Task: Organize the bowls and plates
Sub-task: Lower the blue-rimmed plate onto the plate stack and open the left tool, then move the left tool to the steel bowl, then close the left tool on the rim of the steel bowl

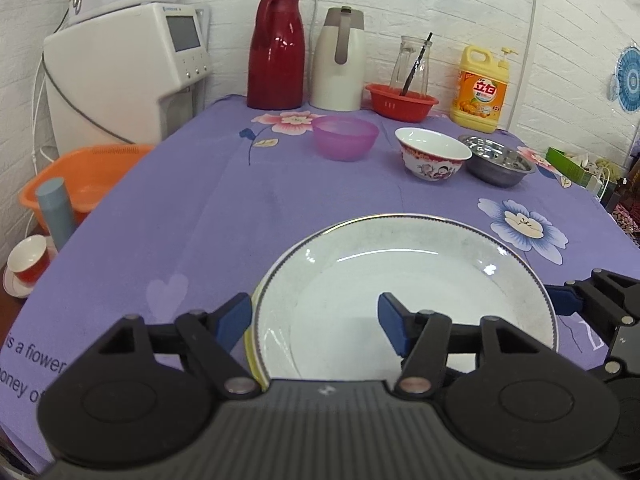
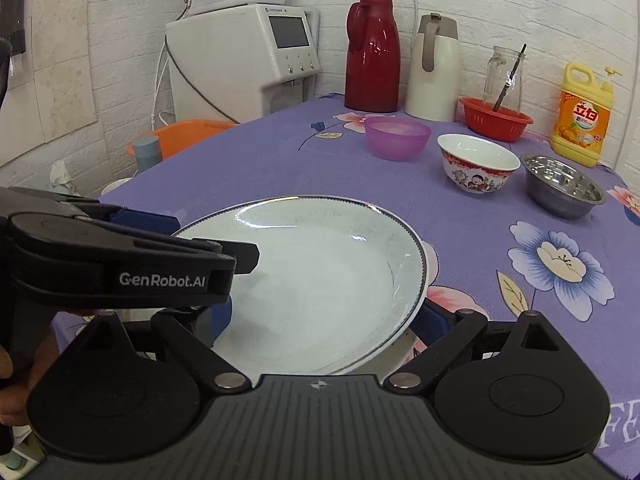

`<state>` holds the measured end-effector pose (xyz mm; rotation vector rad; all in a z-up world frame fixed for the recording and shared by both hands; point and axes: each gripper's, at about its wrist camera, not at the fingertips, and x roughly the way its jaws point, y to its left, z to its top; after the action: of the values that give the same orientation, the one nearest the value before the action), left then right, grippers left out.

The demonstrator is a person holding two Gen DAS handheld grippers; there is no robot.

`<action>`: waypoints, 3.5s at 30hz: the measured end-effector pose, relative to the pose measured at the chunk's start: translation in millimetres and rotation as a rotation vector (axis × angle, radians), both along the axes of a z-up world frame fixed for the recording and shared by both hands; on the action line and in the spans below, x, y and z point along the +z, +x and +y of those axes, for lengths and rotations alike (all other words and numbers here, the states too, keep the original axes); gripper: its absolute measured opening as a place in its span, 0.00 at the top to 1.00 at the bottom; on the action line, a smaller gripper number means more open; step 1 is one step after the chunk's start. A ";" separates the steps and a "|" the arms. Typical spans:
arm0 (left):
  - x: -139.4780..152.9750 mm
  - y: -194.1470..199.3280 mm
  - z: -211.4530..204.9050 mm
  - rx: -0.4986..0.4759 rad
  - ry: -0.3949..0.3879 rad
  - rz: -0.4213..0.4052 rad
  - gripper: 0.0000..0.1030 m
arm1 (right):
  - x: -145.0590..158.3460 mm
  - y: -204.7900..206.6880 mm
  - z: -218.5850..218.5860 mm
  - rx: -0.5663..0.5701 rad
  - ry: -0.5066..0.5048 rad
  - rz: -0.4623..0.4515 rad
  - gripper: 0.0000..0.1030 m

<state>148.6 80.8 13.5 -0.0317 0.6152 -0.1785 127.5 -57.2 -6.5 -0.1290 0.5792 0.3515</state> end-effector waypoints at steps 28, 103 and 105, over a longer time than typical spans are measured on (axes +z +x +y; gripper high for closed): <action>23.7 12.2 -52.0 -0.090 -0.018 -0.028 0.30 | 9.6 -2.9 -95.8 -0.236 0.200 -0.014 0.00; -8.8 375.1 -289.9 -0.523 0.130 0.303 0.68 | -21.6 258.1 -242.7 -0.450 0.096 0.046 0.00; -4.0 367.6 -294.6 -0.538 0.128 0.294 0.70 | -19.1 258.0 -234.4 -0.404 0.086 0.058 0.00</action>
<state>516.2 -213.8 9.5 0.2374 0.9196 -0.6631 385.4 -291.6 -25.5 0.0821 0.6307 -0.0131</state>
